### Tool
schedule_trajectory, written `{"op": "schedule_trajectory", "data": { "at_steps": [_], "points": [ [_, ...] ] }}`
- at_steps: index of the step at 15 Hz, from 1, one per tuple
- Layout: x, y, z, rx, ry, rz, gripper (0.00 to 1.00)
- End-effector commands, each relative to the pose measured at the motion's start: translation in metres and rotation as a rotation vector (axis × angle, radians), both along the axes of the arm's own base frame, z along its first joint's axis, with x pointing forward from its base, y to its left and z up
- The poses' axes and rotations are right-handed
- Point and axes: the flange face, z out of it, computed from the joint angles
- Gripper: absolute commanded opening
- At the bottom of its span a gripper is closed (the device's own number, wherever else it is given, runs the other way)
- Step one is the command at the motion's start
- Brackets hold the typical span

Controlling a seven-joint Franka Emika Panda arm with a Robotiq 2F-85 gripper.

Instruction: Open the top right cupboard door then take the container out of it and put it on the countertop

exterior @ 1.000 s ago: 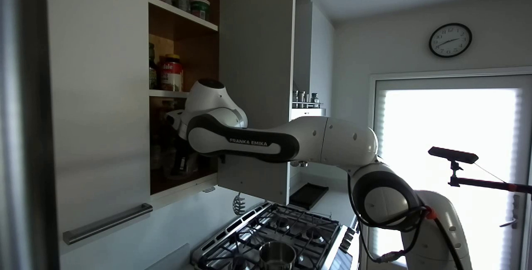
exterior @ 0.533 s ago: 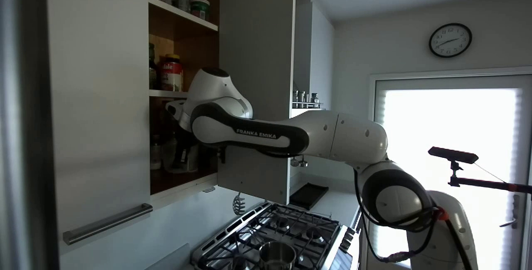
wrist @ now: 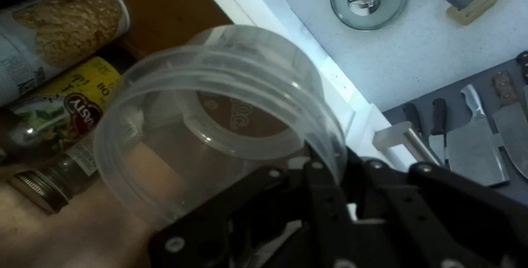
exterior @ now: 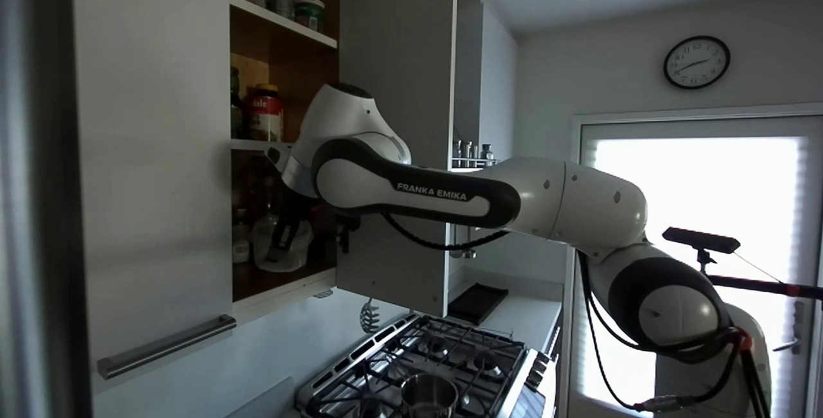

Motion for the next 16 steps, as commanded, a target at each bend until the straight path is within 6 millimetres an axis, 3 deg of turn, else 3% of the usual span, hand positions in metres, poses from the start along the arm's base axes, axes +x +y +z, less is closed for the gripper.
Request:
{"op": "schedule_trajectory", "data": {
  "at_steps": [1,11,16],
  "points": [
    [-0.04,0.002,-0.012,0.079,0.046,-0.072,0.02],
    [-0.111,0.016,-0.046,0.239,0.131,-0.206,0.02],
    [-0.133,0.017,-0.081,0.316,0.199,-0.267,0.02]
  ]
}}
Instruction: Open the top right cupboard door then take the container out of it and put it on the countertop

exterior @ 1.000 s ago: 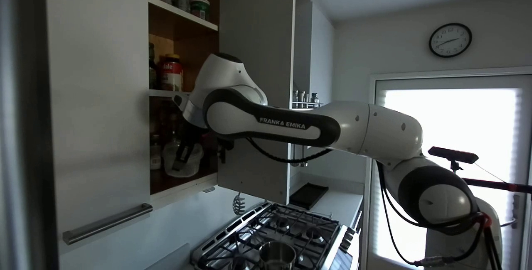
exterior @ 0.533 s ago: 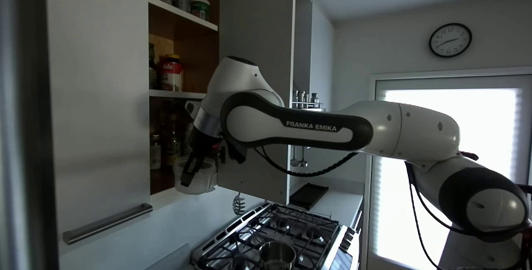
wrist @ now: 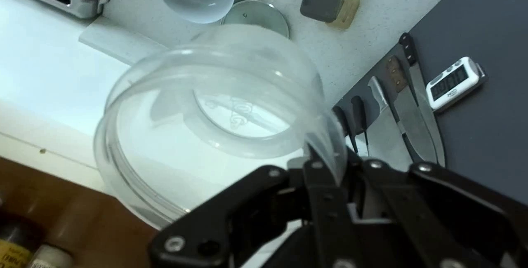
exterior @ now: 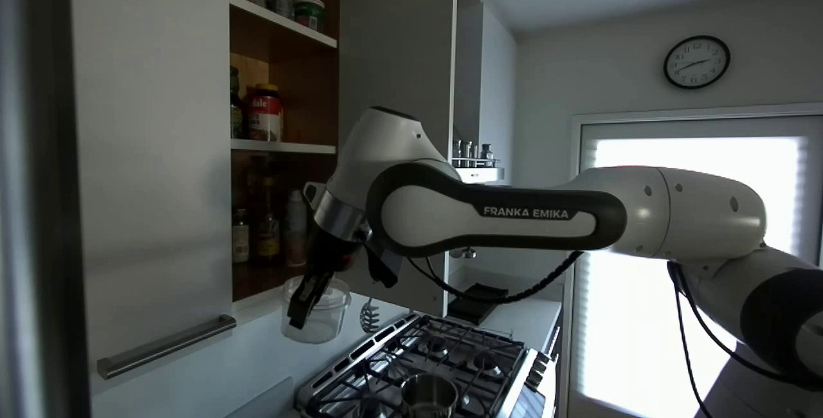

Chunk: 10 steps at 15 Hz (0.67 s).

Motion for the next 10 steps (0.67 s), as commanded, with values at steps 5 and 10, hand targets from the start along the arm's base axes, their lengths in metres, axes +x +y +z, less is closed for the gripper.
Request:
{"op": "schedule_trajectory", "data": {
  "at_steps": [5,10],
  "points": [
    [-0.031,-0.008,-0.066,0.117,0.077,-0.07,0.02],
    [-0.043,-0.022,-0.123,0.146,0.153,-0.102,0.02]
  ]
}}
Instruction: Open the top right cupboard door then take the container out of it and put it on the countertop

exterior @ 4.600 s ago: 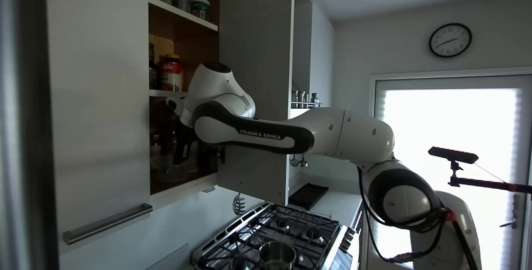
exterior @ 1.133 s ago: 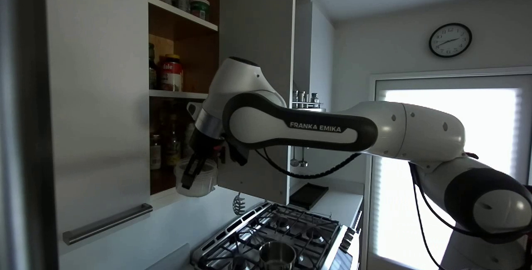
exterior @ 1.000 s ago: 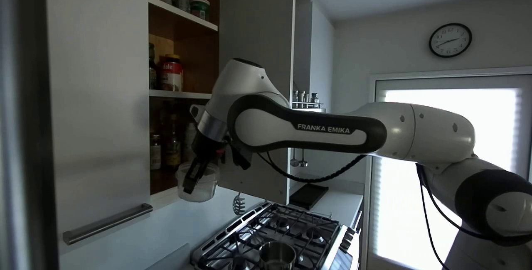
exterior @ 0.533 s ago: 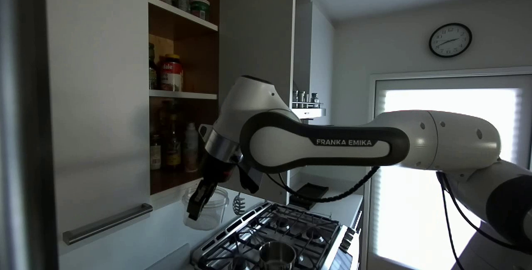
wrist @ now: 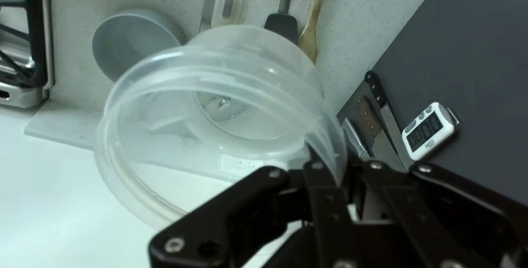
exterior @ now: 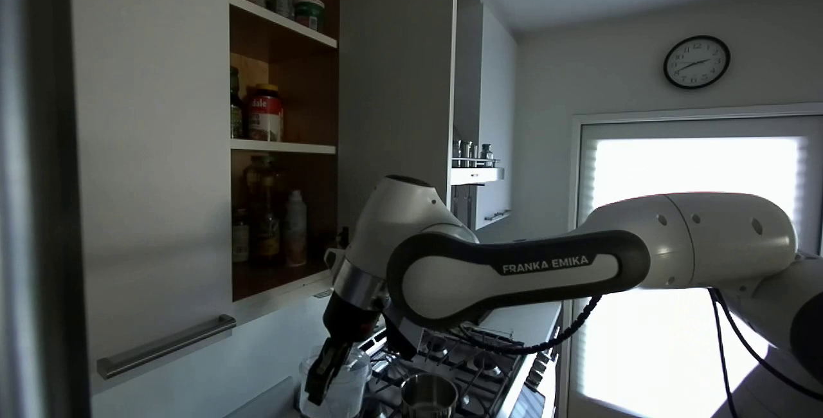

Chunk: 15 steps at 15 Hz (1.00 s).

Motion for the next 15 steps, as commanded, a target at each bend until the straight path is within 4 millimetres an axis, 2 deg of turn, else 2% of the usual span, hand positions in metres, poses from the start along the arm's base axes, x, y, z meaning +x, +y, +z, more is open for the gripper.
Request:
{"op": "schedule_trajectory", "data": {
  "at_steps": [1,5,9,10,11,13,15],
  "points": [
    [-0.02,-0.017,-0.039,0.045,0.036,-0.032,0.02],
    [-0.032,-0.036,-0.086,0.063,0.093,-0.063,0.02],
    [-0.037,-0.057,-0.123,0.072,0.099,-0.099,0.02],
    [-0.036,-0.061,-0.129,0.073,0.091,-0.107,0.02],
    [-0.027,-0.051,-0.117,0.046,0.106,-0.103,0.07],
    [-0.028,-0.057,-0.127,0.048,0.102,-0.114,0.07],
    [-0.029,-0.058,-0.128,0.049,0.102,-0.115,0.07]
  ]
}}
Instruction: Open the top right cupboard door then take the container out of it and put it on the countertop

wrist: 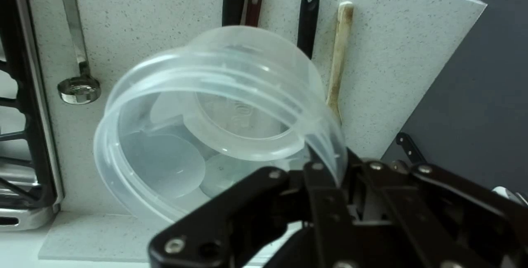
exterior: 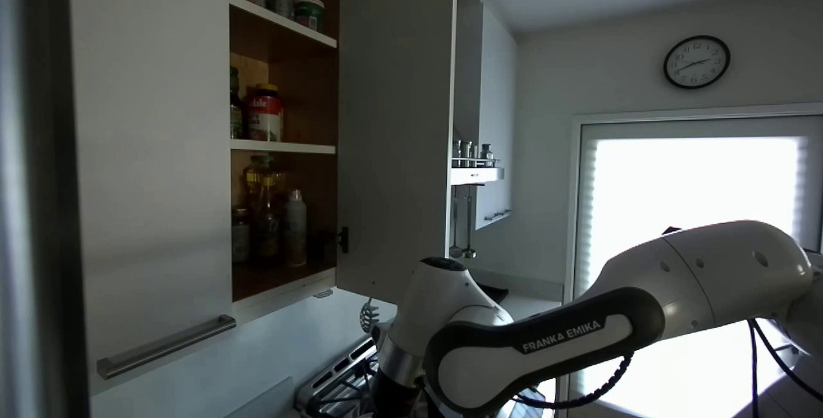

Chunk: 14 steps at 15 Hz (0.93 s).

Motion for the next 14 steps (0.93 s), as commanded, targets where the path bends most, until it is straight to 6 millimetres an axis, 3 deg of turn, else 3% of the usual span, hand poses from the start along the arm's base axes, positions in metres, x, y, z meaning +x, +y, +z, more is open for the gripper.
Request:
{"op": "schedule_trajectory", "data": {
  "at_steps": [1,7,8,14],
  "points": [
    [0.0,0.0,0.001,0.0,0.0,0.0,0.07],
    [-0.001,0.0,0.003,0.001,-0.004,0.001,0.07],
    [-0.001,0.0,0.003,0.001,-0.005,0.001,0.02],
    [0.004,0.0,-0.023,-0.01,0.041,-0.004,0.02]
  ]
}}
